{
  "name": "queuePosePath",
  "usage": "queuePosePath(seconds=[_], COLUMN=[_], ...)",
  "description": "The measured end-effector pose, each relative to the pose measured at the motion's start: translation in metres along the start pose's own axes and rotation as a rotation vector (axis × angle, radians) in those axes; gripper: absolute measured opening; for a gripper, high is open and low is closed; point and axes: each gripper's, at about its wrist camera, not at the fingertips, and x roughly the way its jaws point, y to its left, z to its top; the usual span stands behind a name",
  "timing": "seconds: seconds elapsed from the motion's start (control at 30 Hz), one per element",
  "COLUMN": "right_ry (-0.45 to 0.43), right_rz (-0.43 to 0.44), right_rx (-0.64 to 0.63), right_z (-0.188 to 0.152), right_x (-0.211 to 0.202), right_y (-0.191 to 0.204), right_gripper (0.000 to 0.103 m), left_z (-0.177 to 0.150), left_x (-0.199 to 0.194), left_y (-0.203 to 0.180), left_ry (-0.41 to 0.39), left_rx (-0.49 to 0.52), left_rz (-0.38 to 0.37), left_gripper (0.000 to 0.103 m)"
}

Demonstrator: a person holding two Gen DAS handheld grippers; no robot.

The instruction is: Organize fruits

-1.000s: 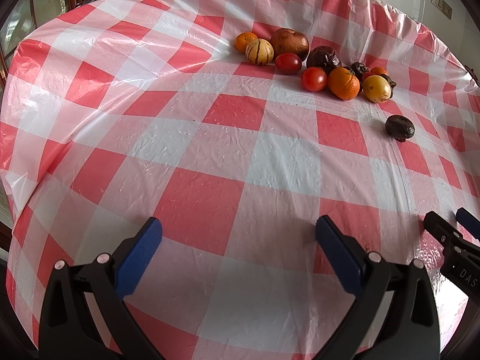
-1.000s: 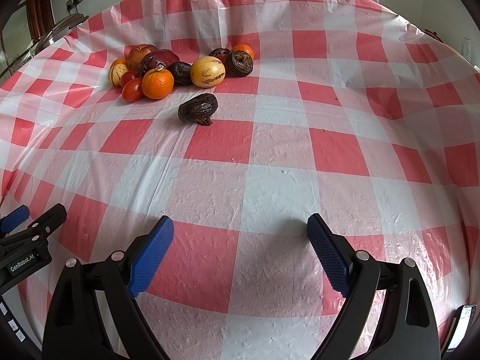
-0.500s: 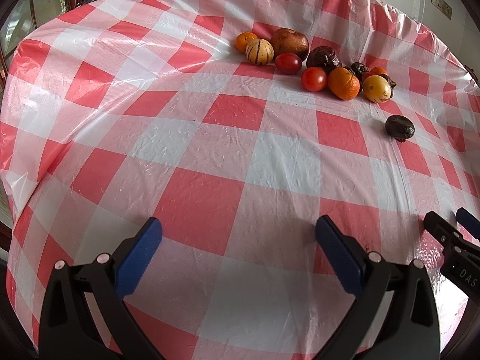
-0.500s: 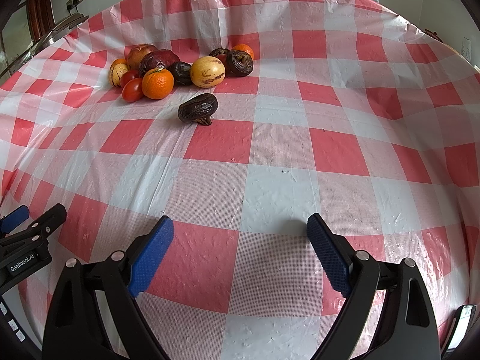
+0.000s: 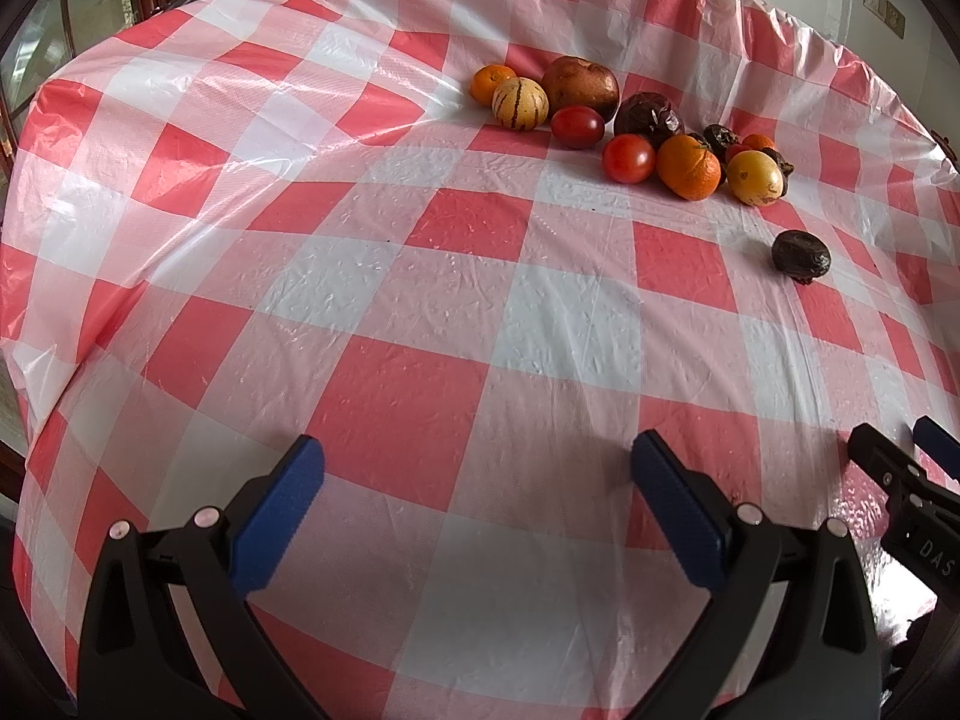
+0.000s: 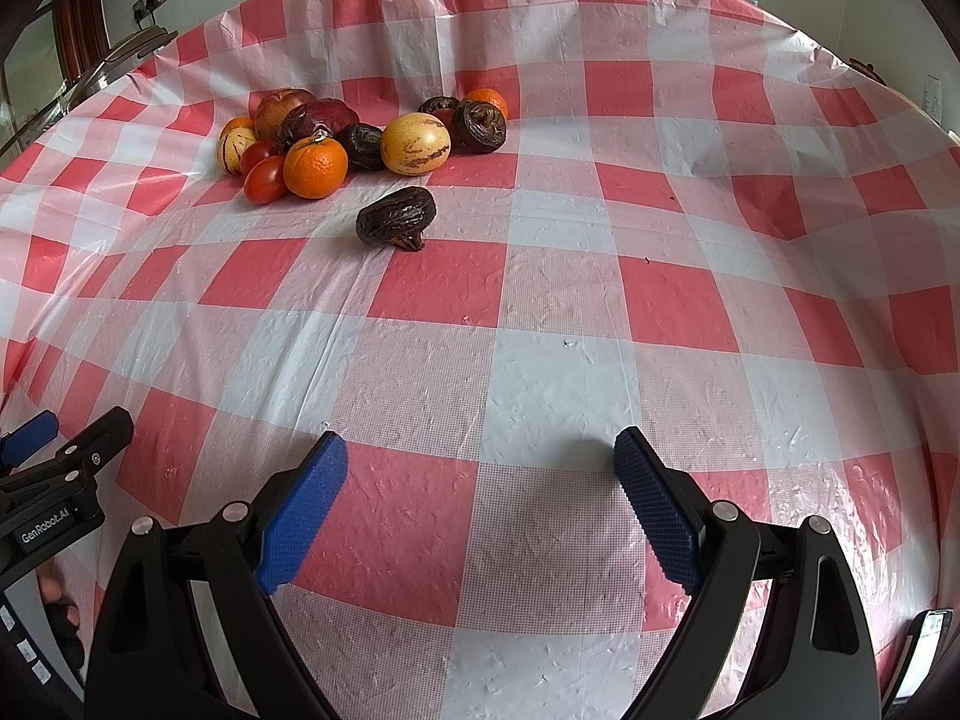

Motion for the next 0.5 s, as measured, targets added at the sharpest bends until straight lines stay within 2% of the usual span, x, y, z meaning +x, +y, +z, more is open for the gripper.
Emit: queuePosePath(seconds=[0.5], right_ry=[0.000], right_rz=[0.000], right_rx=[0.000], right_z=[0.0001], right_x=[0.0001], right_y=[-0.0001], right_gripper=[0.088], left_z=[0.0000], left_x=[0.0000], left_y=[-0.0003], left_ry=[0.000], left_rx=[0.001], left_rz=[0.001], left_gripper=[0.102])
